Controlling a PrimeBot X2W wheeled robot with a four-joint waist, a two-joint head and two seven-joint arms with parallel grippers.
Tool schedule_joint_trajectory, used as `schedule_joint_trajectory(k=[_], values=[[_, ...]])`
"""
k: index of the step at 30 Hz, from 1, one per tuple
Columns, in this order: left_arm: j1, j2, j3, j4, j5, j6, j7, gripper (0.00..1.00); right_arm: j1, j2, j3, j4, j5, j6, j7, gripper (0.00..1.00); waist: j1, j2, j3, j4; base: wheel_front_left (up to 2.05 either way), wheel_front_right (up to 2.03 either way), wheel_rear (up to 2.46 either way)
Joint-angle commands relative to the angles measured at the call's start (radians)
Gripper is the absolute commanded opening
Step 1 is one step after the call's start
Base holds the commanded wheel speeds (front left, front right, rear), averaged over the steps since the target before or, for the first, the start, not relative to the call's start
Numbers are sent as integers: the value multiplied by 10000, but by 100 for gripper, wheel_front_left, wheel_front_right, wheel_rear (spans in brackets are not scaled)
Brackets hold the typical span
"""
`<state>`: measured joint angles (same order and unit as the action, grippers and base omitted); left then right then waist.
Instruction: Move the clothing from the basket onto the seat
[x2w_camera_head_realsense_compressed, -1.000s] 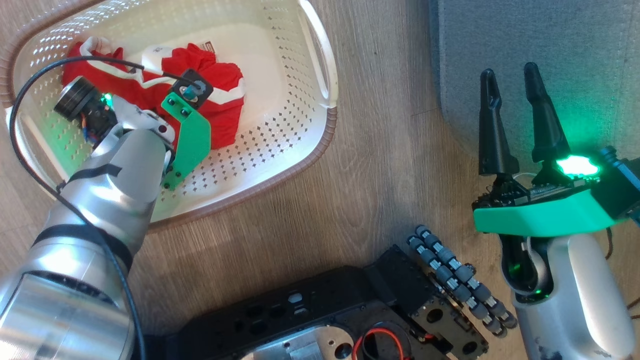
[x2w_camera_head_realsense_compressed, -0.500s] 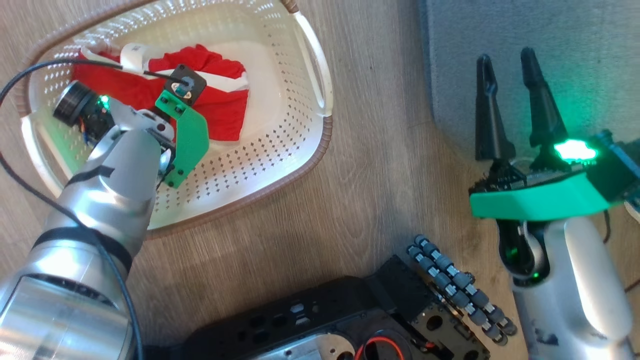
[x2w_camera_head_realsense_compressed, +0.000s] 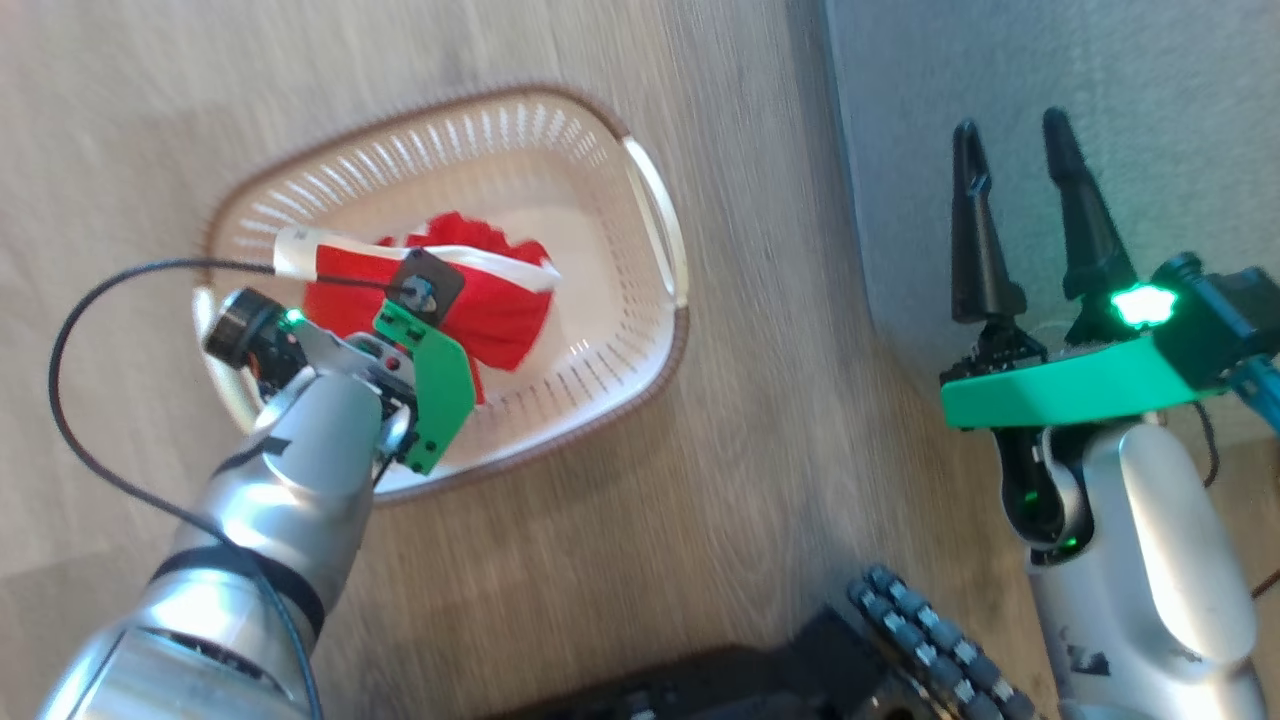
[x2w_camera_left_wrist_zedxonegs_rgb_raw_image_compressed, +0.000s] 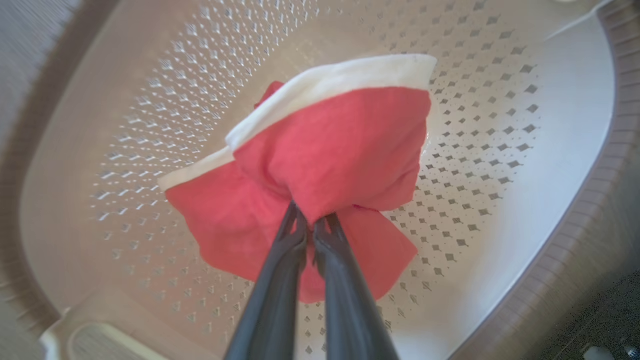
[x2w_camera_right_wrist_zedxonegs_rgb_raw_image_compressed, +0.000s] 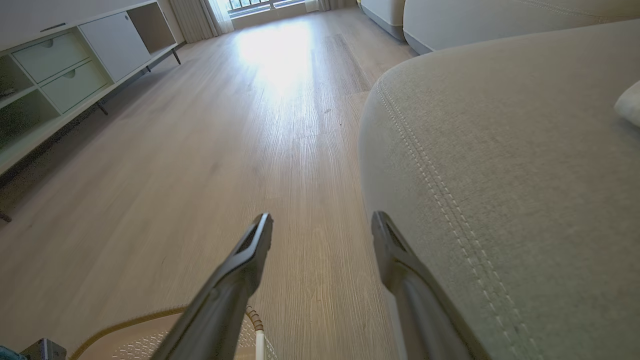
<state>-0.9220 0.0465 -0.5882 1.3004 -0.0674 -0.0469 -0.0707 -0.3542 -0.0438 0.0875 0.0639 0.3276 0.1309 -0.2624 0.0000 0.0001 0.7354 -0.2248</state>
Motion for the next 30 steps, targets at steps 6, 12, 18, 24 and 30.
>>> schedule_joint_trajectory(k=[6, 12, 18, 24, 30], values=[[887, 43, -9, -667, -812, -257, -1159, 0, 588, -64, 153, 195, -175, -2, 6, 100, 0, -1, -2272, 834, 0, 0, 0], [1655, 40, -384, -1649, -1918, -383, -1782, 0, 904, -101, 127, 556, -68, -2, 6, 100, 0, -1, -3664, 1290, 0, 0, 0], [2284, 39, -147, -3450, -2776, 29, -1904, 0, 1339, -193, 245, 905, 103, -2, 6, 100, 0, -1, -4901, 1654, 0, 0, 0], [3512, 103, 1097, -6034, -2541, 435, -1908, 0, 1759, -241, 334, 1134, 322, -2, 6, 100, 0, -1, -5991, 1846, 0, 0, 0], [4592, 155, 2370, -8404, -1998, 520, -1909, 0, 2135, -281, 511, 1246, 509, -2, 6, 100, 0, -1, -6733, 1905, 0, 0, 0]])
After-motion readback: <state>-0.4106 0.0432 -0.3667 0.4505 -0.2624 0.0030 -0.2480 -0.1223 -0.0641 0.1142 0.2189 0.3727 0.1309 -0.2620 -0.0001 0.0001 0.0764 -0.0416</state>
